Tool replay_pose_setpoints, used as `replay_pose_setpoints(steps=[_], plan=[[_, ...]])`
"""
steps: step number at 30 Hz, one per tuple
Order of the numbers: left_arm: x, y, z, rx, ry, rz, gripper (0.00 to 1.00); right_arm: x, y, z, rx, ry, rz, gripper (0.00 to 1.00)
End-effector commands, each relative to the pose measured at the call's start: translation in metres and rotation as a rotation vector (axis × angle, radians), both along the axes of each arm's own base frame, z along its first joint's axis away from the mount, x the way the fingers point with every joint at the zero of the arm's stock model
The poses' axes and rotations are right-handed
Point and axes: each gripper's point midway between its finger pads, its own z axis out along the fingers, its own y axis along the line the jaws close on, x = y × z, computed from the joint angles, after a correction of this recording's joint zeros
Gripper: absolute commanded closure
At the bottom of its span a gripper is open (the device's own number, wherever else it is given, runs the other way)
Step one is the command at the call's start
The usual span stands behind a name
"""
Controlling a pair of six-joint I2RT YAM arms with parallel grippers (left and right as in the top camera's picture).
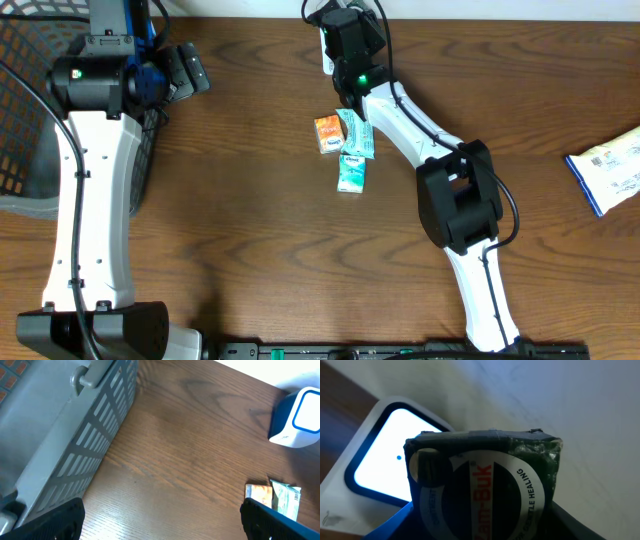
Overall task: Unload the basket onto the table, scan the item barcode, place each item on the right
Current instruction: 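Carry the black tin right and drop it at the table's right edge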
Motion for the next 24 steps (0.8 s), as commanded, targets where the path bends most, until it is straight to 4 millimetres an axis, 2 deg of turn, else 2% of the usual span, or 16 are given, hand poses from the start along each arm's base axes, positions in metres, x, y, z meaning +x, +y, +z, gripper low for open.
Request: replay_pose_setpoints(steps=[1,5,7,10,12,15,19,22,24], plan=[[0.0,0.002,0.001,0.013,-0.001,0.01,0.02,0.006,-0.03,0.016,0.061,-0.059,-0.132,0.49],[0.0,0.002,0.001,0.013,-0.001,0.01,0.02,0.007,-0.074,0.043,0.097,-0.107,-0.255,0.48],[0.0,0.002,0.001,0.013,-0.001,0.01,0.02,0.006,-0.105,0.056,0.121,-0.121,-0.328,0.48],[0.0,0.002,0.001,0.013,-0.001,0.01,0.02,0.0,-0.157,0.063,0.162,-0.111,-0.448,0.46],[0.0,0.002,0.001,0.013,-0.001,0.01,0.02,-0.008,-0.196,0.06,0.188,-0.08,-0.536,0.46],[0.0,0.002,0.001,0.013,-0.001,0.01,0.02,-0.029,-0.26,0.044,0.226,-0.01,-0.697,0.45],[0.0,0.002,0.001,0.013,-0.001,0.01,0.02,-0.069,-0.343,0.015,0.262,0.093,-0.922,0.44],[0.0,0.002,0.001,0.013,-0.001,0.01,0.02,-0.102,-0.396,0.002,0.283,0.145,-1.068,0.44],[0.0,0.002,0.001,0.013,-0.001,0.01,0.02,-0.117,-0.42,-0.004,0.294,0.175,-1.123,0.43]])
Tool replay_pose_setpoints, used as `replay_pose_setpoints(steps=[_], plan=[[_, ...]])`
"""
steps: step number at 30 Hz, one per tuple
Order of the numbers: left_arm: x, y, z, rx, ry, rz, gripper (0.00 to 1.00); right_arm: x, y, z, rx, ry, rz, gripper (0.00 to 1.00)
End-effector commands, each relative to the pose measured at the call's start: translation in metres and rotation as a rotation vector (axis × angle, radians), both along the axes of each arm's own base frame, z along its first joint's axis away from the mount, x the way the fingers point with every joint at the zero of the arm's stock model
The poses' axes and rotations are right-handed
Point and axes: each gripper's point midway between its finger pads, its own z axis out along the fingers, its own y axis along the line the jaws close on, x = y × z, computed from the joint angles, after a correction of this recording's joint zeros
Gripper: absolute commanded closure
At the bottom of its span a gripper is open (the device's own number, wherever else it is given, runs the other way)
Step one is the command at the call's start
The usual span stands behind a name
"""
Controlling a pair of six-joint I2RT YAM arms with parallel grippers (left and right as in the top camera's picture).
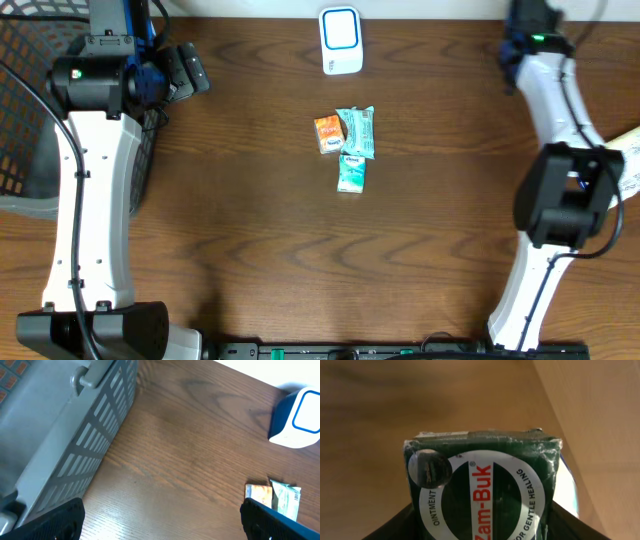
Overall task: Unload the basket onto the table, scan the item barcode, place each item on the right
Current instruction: 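Carry the black tin right and drop it at the table's right edge, then reach the right gripper to the mint-green wipes pack and grasp it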
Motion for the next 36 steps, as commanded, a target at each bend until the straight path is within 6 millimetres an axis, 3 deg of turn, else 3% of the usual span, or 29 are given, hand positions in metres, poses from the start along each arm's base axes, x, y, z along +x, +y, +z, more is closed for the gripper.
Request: replay_pose_setpoints(steps=[1,6,10,15,19,21,25,29,32,36], plan=[[0.0,0.002,0.001,0.013,0.0,0.01,0.02,-0.019,-0.032,0.009,0.048,-0.073,-0.133,0.42],[0.0,0.002,0.001,0.013,0.0,0.01,0.02,-0.046,-0.068,-0.005,0.131,-0.033,-0.198,0.42],[0.0,0.002,0.001,0.013,0.0,0.01,0.02,-0.062,-0.088,-0.011,0.172,-0.039,-0.264,0.3],[0.0,0.002,0.001,0.013,0.0,0.01,0.02,-0.071,-0.094,-0.015,0.19,-0.039,-0.303,0.26],[0.0,0.002,0.001,0.013,0.0,0.01,0.03,-0.061,-0.077,-0.025,0.299,-0.055,-0.252,0.13],[0.0,0.002,0.001,0.013,0.0,0.01,0.02,-0.05,-0.058,-0.032,0.406,-0.065,-0.186,0.12],[0.0,0.002,0.001,0.013,0.0,0.01,0.02,-0.02,0.008,-0.041,0.726,-0.11,0.004,0.13],[0.0,0.002,0.001,0.013,0.0,0.01,0.02,0.002,0.086,-0.031,1.019,-0.151,0.198,0.16],[0.0,0.002,0.001,0.013,0.0,0.01,0.02,0.011,0.138,-0.021,1.134,-0.143,0.316,0.18],[0.0,0.002,0.001,0.013,0.0,0.01,0.02,0.012,0.197,-0.025,1.13,-0.071,0.407,0.41]])
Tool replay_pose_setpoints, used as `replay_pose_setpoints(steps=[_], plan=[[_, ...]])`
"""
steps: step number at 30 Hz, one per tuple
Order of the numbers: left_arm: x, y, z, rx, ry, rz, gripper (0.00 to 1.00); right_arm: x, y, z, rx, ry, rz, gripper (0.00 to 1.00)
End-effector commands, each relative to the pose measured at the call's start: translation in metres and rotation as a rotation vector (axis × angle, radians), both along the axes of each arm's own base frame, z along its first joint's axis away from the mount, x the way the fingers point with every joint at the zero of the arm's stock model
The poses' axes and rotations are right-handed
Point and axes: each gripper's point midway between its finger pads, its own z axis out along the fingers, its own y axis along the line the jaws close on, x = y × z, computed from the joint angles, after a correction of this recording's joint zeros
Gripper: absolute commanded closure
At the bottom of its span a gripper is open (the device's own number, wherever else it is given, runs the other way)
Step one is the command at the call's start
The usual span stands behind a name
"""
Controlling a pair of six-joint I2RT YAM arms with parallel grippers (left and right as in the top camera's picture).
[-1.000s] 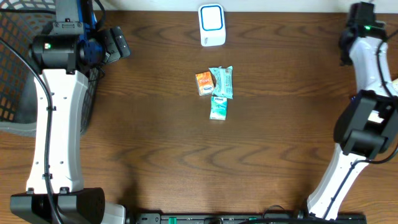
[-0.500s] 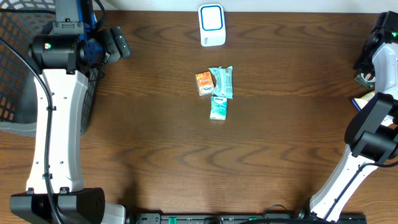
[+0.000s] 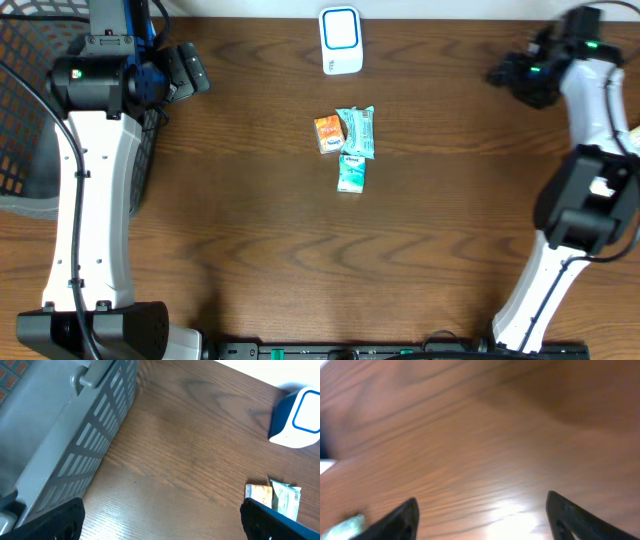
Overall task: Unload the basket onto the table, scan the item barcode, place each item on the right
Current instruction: 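Reach the right gripper to the mint-green wipes pack and grasp it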
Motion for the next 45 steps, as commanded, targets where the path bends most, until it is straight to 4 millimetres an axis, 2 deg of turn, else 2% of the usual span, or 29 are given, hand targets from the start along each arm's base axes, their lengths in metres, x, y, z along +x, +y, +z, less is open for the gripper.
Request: replay_pose_setpoints(steps=[1,5,11,14,16,22,26,30,33,36,38,43,45], plan=[[0.0,0.002,0.001,0.013,-0.001,0.01,0.02,0.001,0.079,0.016,0.096,-0.03,0.159,0.44],[0.0,0.002,0.001,0.013,-0.001,0.01,0.02,-0.003,0.141,0.003,0.017,-0.013,0.265,0.6],[0.0,0.002,0.001,0.013,-0.001,0.01,0.02,-0.02,0.218,0.0,-0.014,-0.017,0.41,0.67],[0.0,0.002,0.001,0.013,-0.001,0.01,0.02,-0.028,0.248,-0.002,-0.059,-0.024,0.463,0.68],[0.0,0.002,0.001,0.013,-0.001,0.01,0.02,-0.033,0.257,-0.008,-0.151,-0.024,0.471,0.71],[0.0,0.002,0.001,0.013,-0.001,0.01,0.02,-0.039,0.262,-0.011,-0.503,-0.057,0.401,0.71],[0.0,0.002,0.001,0.013,-0.001,0.01,0.02,-0.047,0.273,-0.01,-0.601,-0.075,0.369,0.69],[0.0,0.002,0.001,0.013,-0.001,0.01,0.02,-0.054,0.283,-0.021,-0.607,-0.06,0.396,0.65],[0.0,0.002,0.001,0.013,-0.001,0.01,0.02,-0.058,0.281,-0.033,-0.605,-0.023,0.378,0.62],[0.0,0.002,0.001,0.013,0.0,0.01,0.02,-0.06,0.269,-0.039,-0.602,0.022,0.349,0.66],[0.0,0.002,0.001,0.013,-0.001,0.01,0.02,-0.059,0.258,-0.039,-0.576,0.046,0.316,0.65],[0.0,0.002,0.001,0.013,-0.001,0.01,0.02,-0.053,0.24,-0.043,-0.359,0.12,0.291,0.62],[0.0,0.002,0.001,0.013,0.0,0.01,0.02,-0.051,0.231,-0.044,-0.248,0.154,0.279,0.56]])
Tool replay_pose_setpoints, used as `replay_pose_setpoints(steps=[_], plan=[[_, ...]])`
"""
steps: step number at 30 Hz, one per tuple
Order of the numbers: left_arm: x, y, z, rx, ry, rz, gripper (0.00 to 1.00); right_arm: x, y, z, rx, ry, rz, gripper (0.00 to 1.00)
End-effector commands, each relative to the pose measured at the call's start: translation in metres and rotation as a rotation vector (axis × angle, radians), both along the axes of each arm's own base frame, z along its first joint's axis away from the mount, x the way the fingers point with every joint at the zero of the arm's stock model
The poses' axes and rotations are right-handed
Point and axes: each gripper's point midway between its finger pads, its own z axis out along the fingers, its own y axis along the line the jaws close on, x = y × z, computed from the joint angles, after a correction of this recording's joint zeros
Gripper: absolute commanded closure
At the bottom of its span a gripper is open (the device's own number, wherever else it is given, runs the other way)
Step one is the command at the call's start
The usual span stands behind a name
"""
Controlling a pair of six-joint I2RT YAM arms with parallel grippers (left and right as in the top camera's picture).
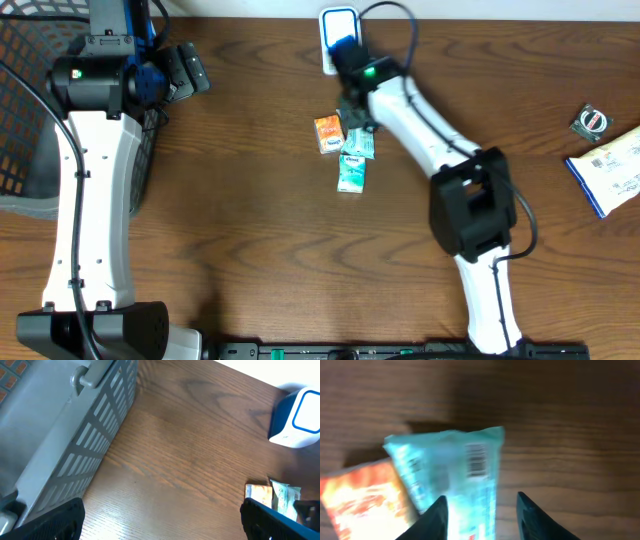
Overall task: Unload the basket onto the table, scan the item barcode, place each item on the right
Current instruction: 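Reach the right gripper to the mint-green wipes pack and grasp it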
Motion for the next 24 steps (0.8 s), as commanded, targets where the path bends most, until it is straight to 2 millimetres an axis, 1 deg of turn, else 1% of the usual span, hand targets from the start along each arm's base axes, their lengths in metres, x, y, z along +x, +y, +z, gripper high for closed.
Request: replay_pose_setpoints(steps=[1,3,6,7,10,12,14,19,24], plan=[[0.0,0.002,0.001,0.013,0.0,0.01,0.02,0.001,-0.016,-0.006,0.228,0.112,-0.063,0.53],[0.0,0.002,0.001,0.013,0.0,0.01,0.02,0.001,-0.02,-0.002,0.347,0.149,-0.026,0.4],[0.0,0.002,0.001,0.013,0.0,0.01,0.02,-0.001,-0.019,0.011,0.529,0.178,0.087,0.25],[0.0,0.002,0.001,0.013,0.0,0.01,0.02,-0.003,-0.02,0.013,0.561,0.186,0.104,0.23],[0.0,0.002,0.001,0.013,0.0,0.01,0.02,-0.009,-0.027,0.014,0.585,0.219,0.108,0.23],[0.0,0.002,0.001,0.013,0.0,0.01,0.02,-0.014,-0.031,0.011,0.582,0.239,0.103,0.27],[0.0,0.002,0.001,0.013,0.0,0.01,0.02,-0.016,-0.03,0.007,0.59,0.247,0.102,0.28],[0.0,0.002,0.001,0.013,0.0,0.01,0.02,-0.026,-0.013,-0.013,0.685,0.264,0.132,0.28],[0.0,0.002,0.001,0.013,0.0,0.01,0.02,-0.038,0.0,-0.033,0.805,0.281,0.13,0.3]])
